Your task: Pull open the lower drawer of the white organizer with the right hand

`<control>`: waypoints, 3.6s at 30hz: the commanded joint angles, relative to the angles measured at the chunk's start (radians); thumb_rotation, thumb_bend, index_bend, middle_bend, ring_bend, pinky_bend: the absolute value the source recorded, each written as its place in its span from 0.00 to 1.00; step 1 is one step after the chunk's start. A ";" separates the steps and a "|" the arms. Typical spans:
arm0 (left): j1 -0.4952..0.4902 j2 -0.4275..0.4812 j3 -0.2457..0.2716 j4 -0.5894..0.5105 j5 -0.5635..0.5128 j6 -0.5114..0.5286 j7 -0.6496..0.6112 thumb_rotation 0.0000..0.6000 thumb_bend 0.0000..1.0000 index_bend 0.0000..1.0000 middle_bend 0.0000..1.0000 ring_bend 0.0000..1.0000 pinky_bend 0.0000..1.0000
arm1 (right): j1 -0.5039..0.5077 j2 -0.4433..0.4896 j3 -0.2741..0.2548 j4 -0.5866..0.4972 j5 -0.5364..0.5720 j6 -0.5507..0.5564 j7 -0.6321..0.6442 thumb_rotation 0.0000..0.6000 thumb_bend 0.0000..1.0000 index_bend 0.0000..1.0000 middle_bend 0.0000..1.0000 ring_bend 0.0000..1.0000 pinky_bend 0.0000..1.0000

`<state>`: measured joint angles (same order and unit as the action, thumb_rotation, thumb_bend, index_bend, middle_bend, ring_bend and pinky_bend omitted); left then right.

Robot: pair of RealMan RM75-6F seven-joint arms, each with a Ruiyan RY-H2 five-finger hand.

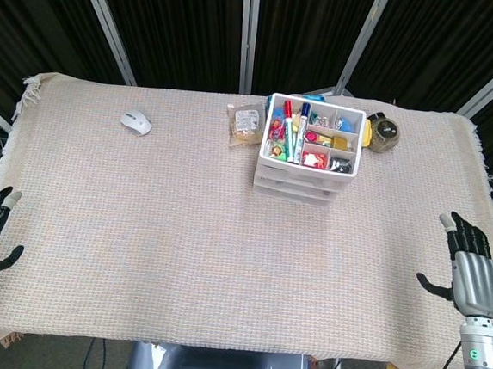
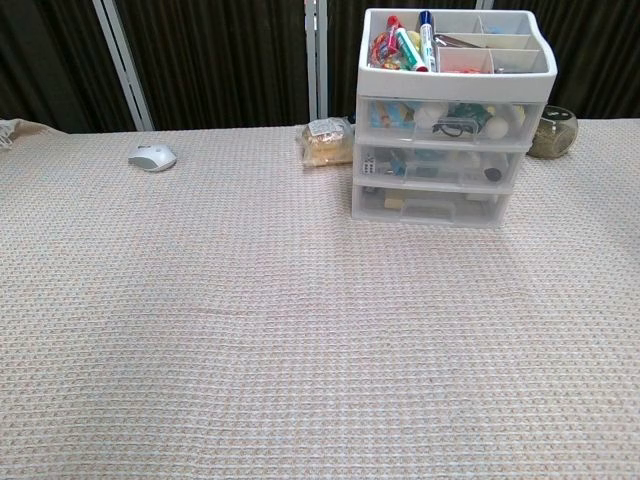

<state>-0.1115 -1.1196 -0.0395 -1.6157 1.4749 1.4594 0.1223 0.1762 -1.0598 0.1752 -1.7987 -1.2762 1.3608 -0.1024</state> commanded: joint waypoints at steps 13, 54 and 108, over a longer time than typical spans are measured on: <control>0.001 -0.003 -0.002 0.002 -0.004 0.001 0.004 1.00 0.32 0.00 0.00 0.00 0.00 | 0.001 0.013 -0.003 -0.034 -0.025 0.016 0.004 1.00 0.10 0.03 0.00 0.00 0.00; 0.002 0.000 0.000 0.007 0.005 0.001 -0.012 1.00 0.32 0.00 0.00 0.00 0.00 | 0.365 -0.256 0.238 -0.250 0.775 -0.434 0.465 1.00 0.30 0.19 0.80 0.84 0.64; -0.006 0.006 -0.001 0.006 -0.002 -0.014 -0.016 1.00 0.32 0.00 0.00 0.00 0.00 | 0.601 -0.555 0.445 0.297 1.232 -0.658 0.593 1.00 0.37 0.28 0.80 0.84 0.63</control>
<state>-0.1175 -1.1138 -0.0401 -1.6102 1.4725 1.4454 0.1061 0.7741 -1.6113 0.6172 -1.5058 -0.0455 0.7027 0.4917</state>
